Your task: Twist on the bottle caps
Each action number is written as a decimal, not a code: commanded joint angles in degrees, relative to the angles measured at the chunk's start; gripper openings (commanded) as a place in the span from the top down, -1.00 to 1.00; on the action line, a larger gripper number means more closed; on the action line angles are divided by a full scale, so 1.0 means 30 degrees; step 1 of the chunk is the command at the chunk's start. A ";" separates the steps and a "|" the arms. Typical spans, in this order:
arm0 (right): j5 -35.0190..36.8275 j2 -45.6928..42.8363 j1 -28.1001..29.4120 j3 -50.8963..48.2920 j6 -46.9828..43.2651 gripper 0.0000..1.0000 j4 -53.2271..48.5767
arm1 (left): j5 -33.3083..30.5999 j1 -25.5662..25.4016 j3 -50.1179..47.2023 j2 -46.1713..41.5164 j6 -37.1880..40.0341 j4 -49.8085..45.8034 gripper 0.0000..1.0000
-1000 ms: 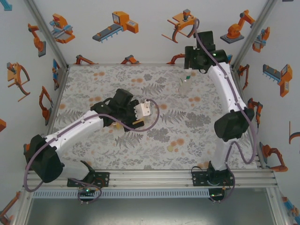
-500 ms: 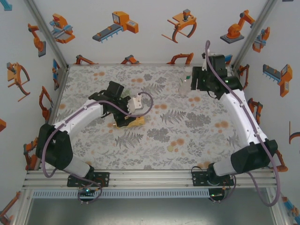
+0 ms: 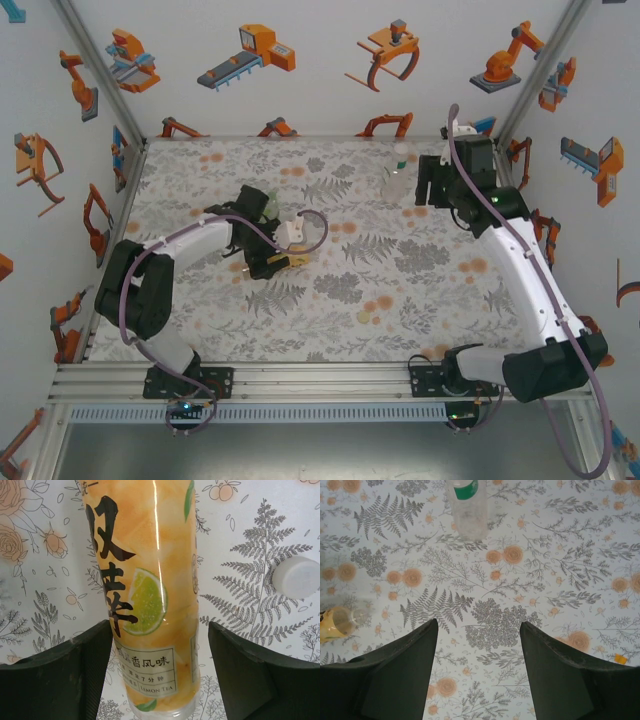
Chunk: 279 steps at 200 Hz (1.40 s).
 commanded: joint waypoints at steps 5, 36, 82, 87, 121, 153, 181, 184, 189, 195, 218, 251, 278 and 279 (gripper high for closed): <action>0.0466 -0.0544 -0.0045 -0.0439 -0.0336 -0.25 0.0327 | 0.1582 0.0531 -0.0047 0.0413 0.0007 0.0853 -0.40; 0.0445 -0.0653 -0.0072 -0.0732 -0.0338 -0.25 0.0335 | 0.1780 0.0831 0.0033 0.1038 -0.0010 0.0818 -0.39; 0.0235 -0.0681 -0.0057 -0.1079 -0.0241 -0.25 0.0500 | 0.1945 0.0984 -0.0038 0.1302 -0.0204 0.1106 -0.36; 0.0199 -0.0685 -0.0059 -0.1137 -0.0210 -0.25 0.0542 | 0.1981 0.0994 -0.0042 0.1282 -0.0194 0.1108 -0.36; -0.0050 -0.0631 -0.0055 -0.1322 -0.0175 -0.25 0.0662 | 0.1881 0.1005 0.0266 0.1563 -0.0165 0.0802 -0.35; -0.0052 -0.0686 -0.0066 -0.1381 -0.0203 -0.25 0.0673 | 0.1319 0.0940 0.0592 0.2059 -0.0058 0.0313 -0.32; -0.0066 -0.0722 -0.0046 -0.1520 -0.0201 -0.25 0.0691 | 0.1151 0.0825 0.0931 0.2407 0.0034 -0.0204 -0.31; -0.0077 -0.0741 -0.0059 -0.1525 -0.0204 -0.25 0.0691 | 0.1097 0.0831 0.0972 0.2479 0.0047 -0.0243 -0.30; -0.0081 -0.0722 -0.0064 -0.1542 -0.0177 -0.25 0.0698 | 0.1028 0.0826 0.1082 0.2587 -0.0001 -0.0312 -0.30; -0.0107 -0.0755 -0.0047 -0.1569 -0.0197 -0.25 0.0720 | 0.0990 0.0787 0.1226 0.2717 0.0009 -0.0490 -0.30; -0.0125 -0.0825 -0.0044 -0.1639 -0.0207 -0.25 0.0720 | 0.0777 0.0693 0.1760 0.3301 0.0210 -0.1106 -0.23; -0.0103 -0.0946 -0.0055 -0.1775 -0.0253 -0.25 0.0746 | 0.0783 0.0645 0.1992 0.3496 0.0311 -0.1448 -0.09; -0.0110 -0.0952 -0.0064 -0.1901 -0.0242 -0.25 0.0779 | 0.0778 0.0631 0.2015 0.3498 0.0337 -0.1476 0.05; -0.0110 -0.0952 -0.0054 -0.1904 -0.0253 -0.25 0.0779 | 0.0766 0.0629 0.2026 0.3498 0.0325 -0.1473 0.05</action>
